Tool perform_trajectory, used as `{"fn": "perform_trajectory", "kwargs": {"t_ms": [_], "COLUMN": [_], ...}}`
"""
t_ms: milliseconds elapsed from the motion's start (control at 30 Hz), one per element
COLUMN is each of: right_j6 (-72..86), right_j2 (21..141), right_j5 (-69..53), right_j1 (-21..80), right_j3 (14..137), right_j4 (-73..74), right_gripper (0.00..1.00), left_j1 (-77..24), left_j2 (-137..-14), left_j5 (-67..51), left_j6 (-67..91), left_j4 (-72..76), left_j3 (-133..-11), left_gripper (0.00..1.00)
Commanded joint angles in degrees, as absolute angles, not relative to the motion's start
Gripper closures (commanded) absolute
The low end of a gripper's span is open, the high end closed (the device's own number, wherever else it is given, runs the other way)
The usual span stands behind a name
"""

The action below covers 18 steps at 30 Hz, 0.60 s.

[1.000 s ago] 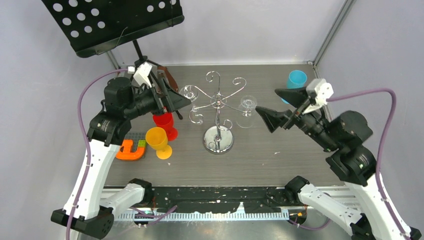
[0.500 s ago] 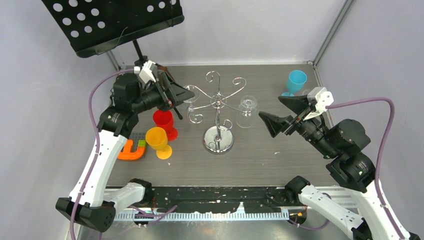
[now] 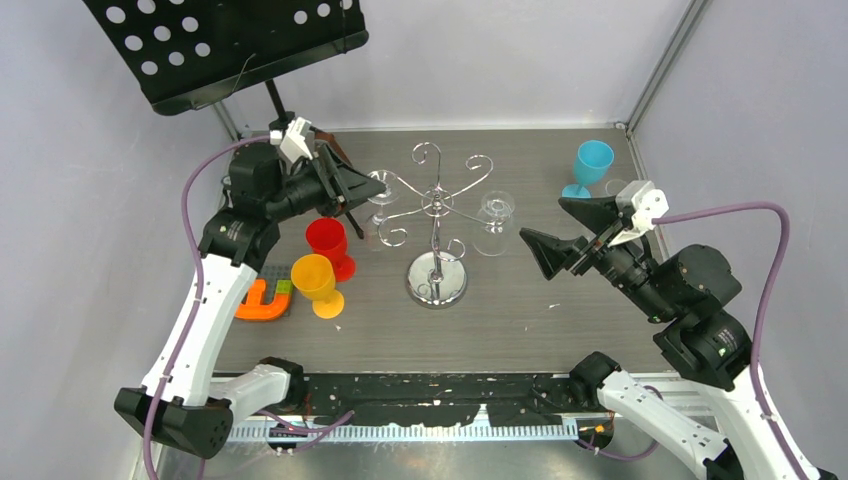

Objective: Take the wine glass off the wine glass rack
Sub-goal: Pick up the wine glass from the wine rack.

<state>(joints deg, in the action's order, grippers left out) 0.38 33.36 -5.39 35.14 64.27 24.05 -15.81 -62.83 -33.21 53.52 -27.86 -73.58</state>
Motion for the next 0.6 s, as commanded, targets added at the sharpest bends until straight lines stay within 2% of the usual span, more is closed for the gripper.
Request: {"fn": "perform_trajectory", "kwargs": {"t_ms": [0, 267, 567], "right_j6": [0.5, 1.1, 0.9], "right_j2": [33.1, 32.8, 31.3], "right_j5": [-5.0, -5.4, -4.6], "right_j1": [35.1, 35.1, 35.0], "right_j3": [63.8, 62.7, 61.2], "right_j4": [22.0, 21.3, 21.3], "right_gripper": [0.10, 0.11, 0.11], "left_j1": [-15.6, -15.6, -15.6], "left_j2": [-62.7, -63.9, -65.7], "left_j5": [-35.2, -35.6, -35.8], "left_j6": [53.6, 53.7, 52.8], "left_j4": [-24.5, -23.9, -24.5], "left_j3": [-75.0, -75.6, -77.1], "left_gripper": [0.55, 0.61, 0.74]}}
